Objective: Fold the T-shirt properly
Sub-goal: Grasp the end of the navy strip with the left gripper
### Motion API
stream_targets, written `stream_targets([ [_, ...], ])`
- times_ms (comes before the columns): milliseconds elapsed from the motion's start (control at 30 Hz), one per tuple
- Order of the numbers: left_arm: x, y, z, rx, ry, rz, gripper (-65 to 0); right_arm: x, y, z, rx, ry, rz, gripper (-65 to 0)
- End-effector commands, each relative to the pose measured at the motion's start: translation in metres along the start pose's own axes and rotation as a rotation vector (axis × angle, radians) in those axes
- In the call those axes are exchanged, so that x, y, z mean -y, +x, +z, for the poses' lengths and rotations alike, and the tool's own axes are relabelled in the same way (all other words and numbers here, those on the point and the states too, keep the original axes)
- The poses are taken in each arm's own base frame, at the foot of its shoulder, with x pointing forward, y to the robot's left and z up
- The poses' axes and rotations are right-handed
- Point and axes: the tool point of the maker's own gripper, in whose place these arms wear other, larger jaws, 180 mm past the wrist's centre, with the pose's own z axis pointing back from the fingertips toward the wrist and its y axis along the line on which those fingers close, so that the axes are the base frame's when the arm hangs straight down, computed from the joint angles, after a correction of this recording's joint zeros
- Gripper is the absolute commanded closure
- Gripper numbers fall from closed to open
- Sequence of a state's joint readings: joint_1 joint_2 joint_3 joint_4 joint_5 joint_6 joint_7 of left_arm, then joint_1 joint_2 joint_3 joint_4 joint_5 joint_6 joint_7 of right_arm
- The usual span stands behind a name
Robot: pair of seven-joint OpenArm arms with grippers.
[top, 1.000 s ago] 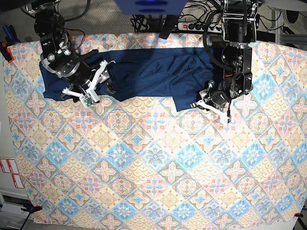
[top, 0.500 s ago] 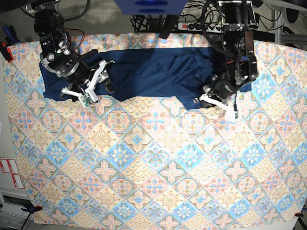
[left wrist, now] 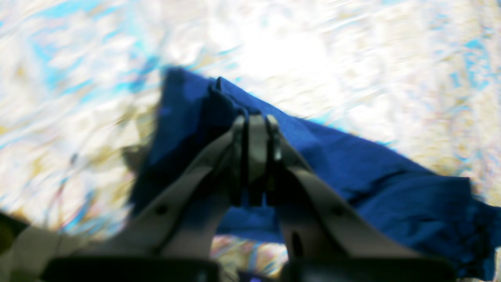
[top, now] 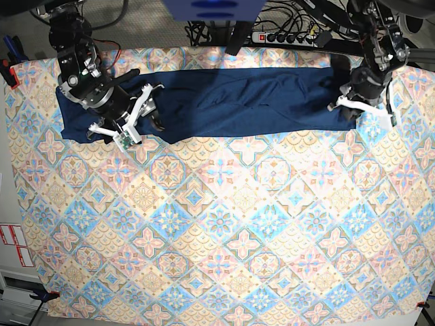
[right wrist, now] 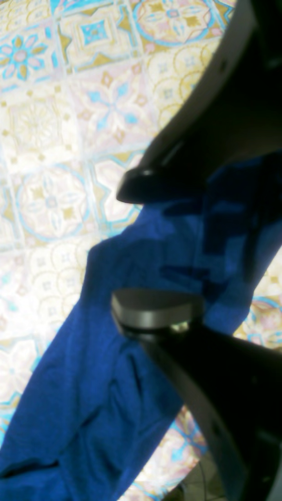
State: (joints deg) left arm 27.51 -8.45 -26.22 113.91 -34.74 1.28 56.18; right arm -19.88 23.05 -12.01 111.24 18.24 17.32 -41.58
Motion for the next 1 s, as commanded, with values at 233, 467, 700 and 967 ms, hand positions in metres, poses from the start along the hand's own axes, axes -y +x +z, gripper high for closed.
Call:
stream_targets([
  [233,-0.027,0.024,0.002,0.071,0.062,0.033,0.0,0.004,0.013,0.003,0.044,-0.006,0.012,-32.9],
  [467,-0.010,0.008,-0.024,-0.017,0.008,-0.003,0.0,0.003,0.012,0.003,0.041,-0.005,0.012,-32.9],
  [700,-0.006,-0.017,-0.025,-0.086,-0.007,-0.031,-2.4,0.003,0.012,0.003,0.041,-0.005,0.012,-32.9],
  [967,-0.030,-0.016,-0.016,-0.096,0.046,-0.054,-17.5,0.003,0.013,0.003,0.043,-0.005,0.011,-32.9],
])
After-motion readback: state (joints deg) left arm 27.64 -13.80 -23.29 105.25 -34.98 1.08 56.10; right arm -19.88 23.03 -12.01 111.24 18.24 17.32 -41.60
